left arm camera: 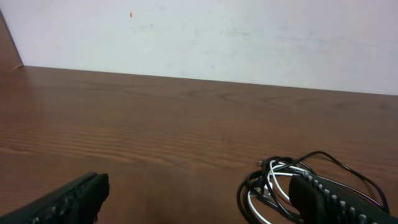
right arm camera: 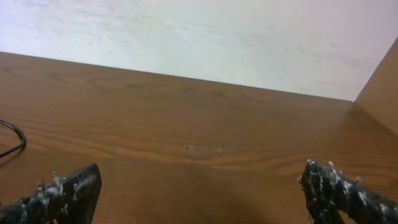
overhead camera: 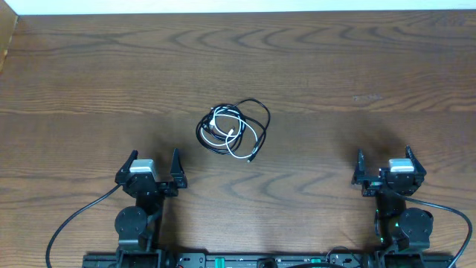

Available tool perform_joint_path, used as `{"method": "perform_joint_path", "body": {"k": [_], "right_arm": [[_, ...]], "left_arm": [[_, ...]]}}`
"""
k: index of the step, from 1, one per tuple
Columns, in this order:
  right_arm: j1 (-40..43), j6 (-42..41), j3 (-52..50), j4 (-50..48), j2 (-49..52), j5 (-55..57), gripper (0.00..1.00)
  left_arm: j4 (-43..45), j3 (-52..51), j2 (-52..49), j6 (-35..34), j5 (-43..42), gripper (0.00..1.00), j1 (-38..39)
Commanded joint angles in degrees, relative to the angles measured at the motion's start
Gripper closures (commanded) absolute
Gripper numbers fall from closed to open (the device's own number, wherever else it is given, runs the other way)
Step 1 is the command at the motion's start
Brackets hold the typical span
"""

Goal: Untangle cables

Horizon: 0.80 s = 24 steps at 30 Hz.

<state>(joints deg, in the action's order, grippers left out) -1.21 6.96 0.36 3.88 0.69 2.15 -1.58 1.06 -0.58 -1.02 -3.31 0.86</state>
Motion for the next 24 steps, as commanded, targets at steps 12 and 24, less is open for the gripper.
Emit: {"method": "perform_joint_path", "body": {"k": [12,24], "right_arm": [[-0.2,0.4,0.0,-1.6,-0.3,0.7,0.01],[-0.2,-12.0,0.0,-8.2,-0.3,-24.4,0.01]], "left_arm": [[-2.1,-0.8,0.3,1.0,-0.9,0.02,0.2],[-2.1,-0.8,0.3,1.0,-1.0,0.02,0.2]]}}
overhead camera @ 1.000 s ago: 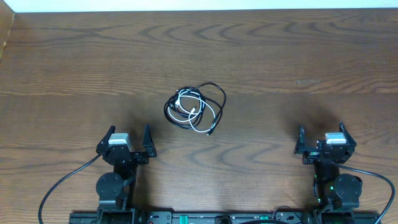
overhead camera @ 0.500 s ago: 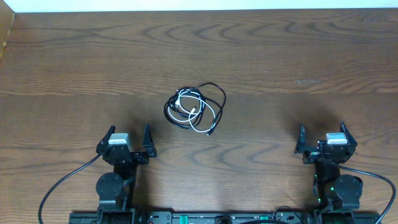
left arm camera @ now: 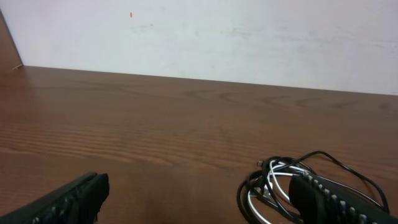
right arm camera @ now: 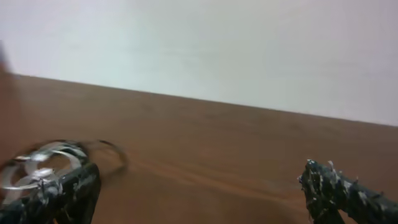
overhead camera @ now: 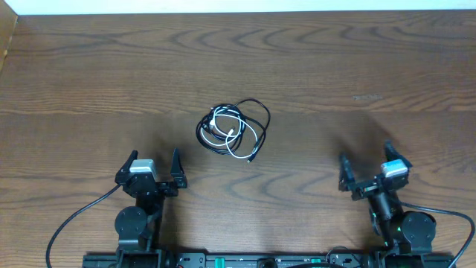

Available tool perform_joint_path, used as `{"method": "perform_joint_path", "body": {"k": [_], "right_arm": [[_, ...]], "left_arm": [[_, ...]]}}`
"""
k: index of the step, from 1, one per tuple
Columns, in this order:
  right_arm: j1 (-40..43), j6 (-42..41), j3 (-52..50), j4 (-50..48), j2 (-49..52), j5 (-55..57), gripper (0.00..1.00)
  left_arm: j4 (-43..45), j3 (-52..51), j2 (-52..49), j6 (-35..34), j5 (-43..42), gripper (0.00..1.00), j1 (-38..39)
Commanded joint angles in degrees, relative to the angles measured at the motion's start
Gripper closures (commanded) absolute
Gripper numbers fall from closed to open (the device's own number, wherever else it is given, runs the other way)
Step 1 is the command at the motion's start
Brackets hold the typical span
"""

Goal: Untangle cables
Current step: 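Open the right gripper and raise the right arm off rest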

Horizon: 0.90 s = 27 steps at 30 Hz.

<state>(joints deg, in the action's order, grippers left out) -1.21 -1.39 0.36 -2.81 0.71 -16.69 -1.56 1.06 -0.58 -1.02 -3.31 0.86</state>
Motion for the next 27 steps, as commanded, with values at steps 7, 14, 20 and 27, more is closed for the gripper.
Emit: {"method": "perform_joint_path", "body": {"k": [7,14,20,27], "right_arm": [[-0.2,-7.2,0.0,-9.0,-0.3,-3.4,0.01],[-0.2,-15.7,0.4,-12.5,-0.3,-3.4,0.01],[-0.2,-16.8,4.2,-11.6,-0.3,-3.8,0.01],[-0.2,-16.1,14.5,-6.8,6.3,-1.6,0.01]], "left_arm": [[-2.1,-0.8,0.3,1.0,-0.9,0.02,0.2],[-2.1,-0.8,0.3,1.0,-0.9,0.02,0.2],[-2.1,-0.8,0.3,1.0,-0.9,0.02,0.2],[-2.1,-0.8,0.3,1.0,-0.9,0.02,0.2]]}}
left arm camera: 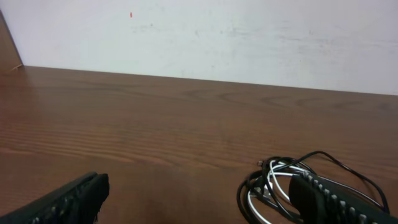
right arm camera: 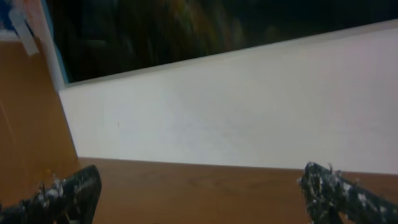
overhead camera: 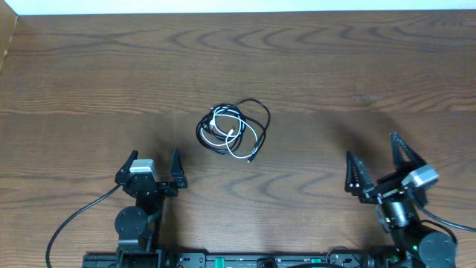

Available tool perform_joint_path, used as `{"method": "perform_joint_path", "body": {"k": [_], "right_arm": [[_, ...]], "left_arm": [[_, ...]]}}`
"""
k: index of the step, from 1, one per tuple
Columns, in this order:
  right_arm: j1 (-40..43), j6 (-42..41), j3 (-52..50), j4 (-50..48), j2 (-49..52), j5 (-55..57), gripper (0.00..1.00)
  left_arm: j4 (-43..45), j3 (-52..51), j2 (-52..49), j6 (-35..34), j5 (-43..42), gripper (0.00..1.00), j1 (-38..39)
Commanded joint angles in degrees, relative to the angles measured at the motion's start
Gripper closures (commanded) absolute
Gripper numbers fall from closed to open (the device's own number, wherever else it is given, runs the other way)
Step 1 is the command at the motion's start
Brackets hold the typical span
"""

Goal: Untangle cables
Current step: 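Open the right gripper and raise the right arm off rest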

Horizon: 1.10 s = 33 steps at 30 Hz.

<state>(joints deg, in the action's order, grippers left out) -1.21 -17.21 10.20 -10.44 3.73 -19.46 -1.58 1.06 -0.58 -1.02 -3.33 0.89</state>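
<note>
A tangled bundle of black and white cables (overhead camera: 233, 131) lies on the wooden table, a little left of centre. It also shows low right in the left wrist view as the cable bundle (left arm camera: 273, 186). My left gripper (overhead camera: 152, 162) rests open near the front edge, short of the bundle. My right gripper (overhead camera: 376, 162) stands open at the front right, raised and turned toward the left; its wrist view holds only table and wall, with no cable.
The table's far edge meets a white wall (left arm camera: 205, 37). A wooden side panel (right arm camera: 28, 124) stands at the left in the right wrist view, with a dark opening above the wall.
My right gripper has lifted and tilted upward, its fingers spread wider in the overhead view; its camera now sees wall instead of the cables. The left gripper and the bundle are unchanged.
Both grippers first rested open at the front edge with the bundle lying between them. Then the right gripper had turned left, toward the cables. Now it is raised and pitched up, while the left gripper and the cables have stayed put.
</note>
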Motion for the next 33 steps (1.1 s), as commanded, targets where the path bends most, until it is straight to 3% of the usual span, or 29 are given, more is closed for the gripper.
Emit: {"method": "perform_joint_path", "body": {"k": [1,9,15,19,23,33], "right_arm": [[-0.2,-0.1,6.5,1.1,5.2,1.1,0.01],[-0.2,-0.5,18.0,1.2,21.2,-3.5,0.01],[-0.2,-9.3,20.8,1.0,29.4,-9.2,0.01],[-0.3,-15.2,20.8,1.0,32.7,-9.5,0.01],[-0.3,-15.6,20.8,1.9,34.2,-9.7,0.01],[-0.3,-15.6,20.8,17.5,34.7,-9.4,0.01]], "left_arm": [[-2.1,-0.8,0.3,1.0,-0.9,0.02,0.2],[-2.1,-0.8,0.3,1.0,-0.9,0.02,0.2],[-2.1,-0.8,0.3,1.0,-0.9,0.02,0.2],[-2.1,-0.8,0.3,1.0,-0.9,0.02,0.2],[-2.1,-0.8,0.3,1.0,-0.9,0.02,0.2],[-2.1,-0.8,0.3,1.0,-0.9,0.02,0.2]]}}
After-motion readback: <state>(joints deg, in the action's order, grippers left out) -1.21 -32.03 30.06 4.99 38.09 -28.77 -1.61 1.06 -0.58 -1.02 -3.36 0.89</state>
